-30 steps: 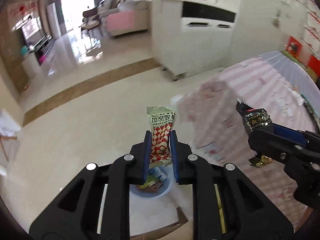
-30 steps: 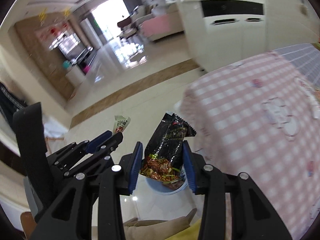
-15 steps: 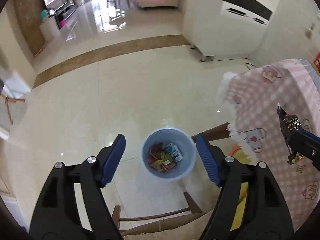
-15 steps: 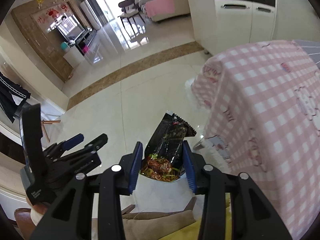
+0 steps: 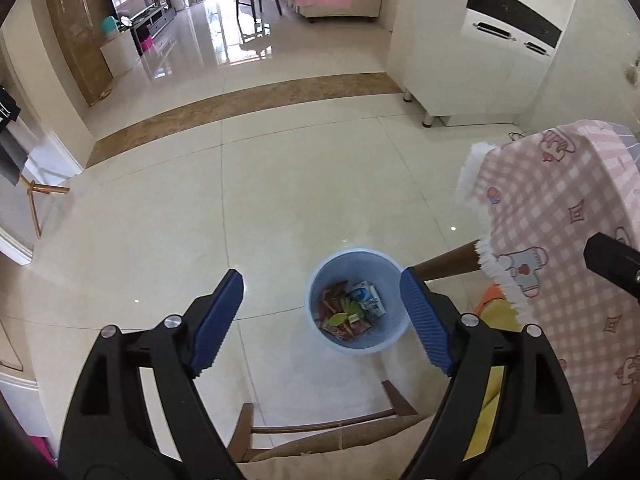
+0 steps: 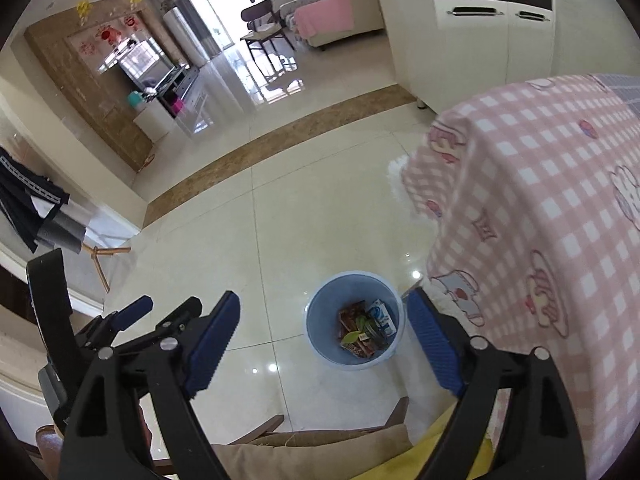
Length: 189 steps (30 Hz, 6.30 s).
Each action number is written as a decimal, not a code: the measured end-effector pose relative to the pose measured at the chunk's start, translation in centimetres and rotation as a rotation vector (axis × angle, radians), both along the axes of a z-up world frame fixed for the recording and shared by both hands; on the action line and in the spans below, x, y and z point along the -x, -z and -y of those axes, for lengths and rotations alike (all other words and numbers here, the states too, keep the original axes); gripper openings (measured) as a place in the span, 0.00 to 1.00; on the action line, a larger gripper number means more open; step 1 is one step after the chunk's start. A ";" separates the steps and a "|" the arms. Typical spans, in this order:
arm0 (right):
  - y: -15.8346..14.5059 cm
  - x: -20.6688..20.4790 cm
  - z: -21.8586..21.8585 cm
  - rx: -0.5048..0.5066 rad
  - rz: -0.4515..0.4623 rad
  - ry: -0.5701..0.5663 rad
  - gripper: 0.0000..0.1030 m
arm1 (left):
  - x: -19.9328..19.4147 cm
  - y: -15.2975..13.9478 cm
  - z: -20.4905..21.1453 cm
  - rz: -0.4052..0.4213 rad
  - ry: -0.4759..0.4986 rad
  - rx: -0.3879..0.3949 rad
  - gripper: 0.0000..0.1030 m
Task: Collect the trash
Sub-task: 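Move both tools back over the remaining trash on the table, then grasp the clear plastic bottle with the right tool while the left tool grasps the white dropper bottle, then carry both bottles over the blue bin and open both tools, then move both tools back over the remaining trash on the table, then grasp the folded newspaper with the right tool while the left tool grasps the black snack packet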
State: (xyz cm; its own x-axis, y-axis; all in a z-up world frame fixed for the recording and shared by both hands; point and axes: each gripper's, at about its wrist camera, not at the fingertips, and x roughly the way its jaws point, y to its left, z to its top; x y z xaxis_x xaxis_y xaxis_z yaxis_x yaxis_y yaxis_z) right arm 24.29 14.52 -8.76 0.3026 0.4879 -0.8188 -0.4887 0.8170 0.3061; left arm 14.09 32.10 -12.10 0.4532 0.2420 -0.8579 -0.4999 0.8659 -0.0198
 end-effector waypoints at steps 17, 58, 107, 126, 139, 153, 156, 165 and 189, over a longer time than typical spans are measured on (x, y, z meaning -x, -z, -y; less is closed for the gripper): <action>-6.3 2.9 17.8 0.048 0.253 0.345 0.86 | -5.8 -5.0 14.8 0.127 0.399 0.006 0.84; -2.2 -1.0 46.1 0.029 -0.006 1.021 0.79 | -22.4 -6.3 39.2 0.155 0.795 -0.085 0.24; -3.4 -0.1 4.7 0.097 0.049 0.163 0.79 | -3.2 -3.2 6.1 0.167 0.157 -0.105 0.84; 0.9 -1.4 -4.5 0.185 -0.013 -0.058 0.89 | 1.9 -2.7 0.0 0.113 -0.112 -0.101 0.84; 0.3 -1.3 -1.5 0.179 -0.023 -0.042 0.89 | 0.2 -2.9 2.7 0.091 -0.054 -0.080 0.84; -4.4 -0.7 8.5 0.115 0.050 0.153 0.89 | -3.5 -6.9 10.2 0.207 0.157 -0.101 0.84; -5.2 -0.6 12.3 0.109 0.068 0.233 0.89 | -4.6 -8.0 13.2 0.232 0.240 -0.104 0.84; -6.0 -1.2 25.9 0.097 0.064 0.549 0.90 | -8.2 -9.8 23.6 0.271 0.522 -0.048 0.84; -1.5 -8.0 45.0 0.232 -0.022 0.852 0.90 | -18.0 -8.4 40.3 0.135 0.793 0.117 0.85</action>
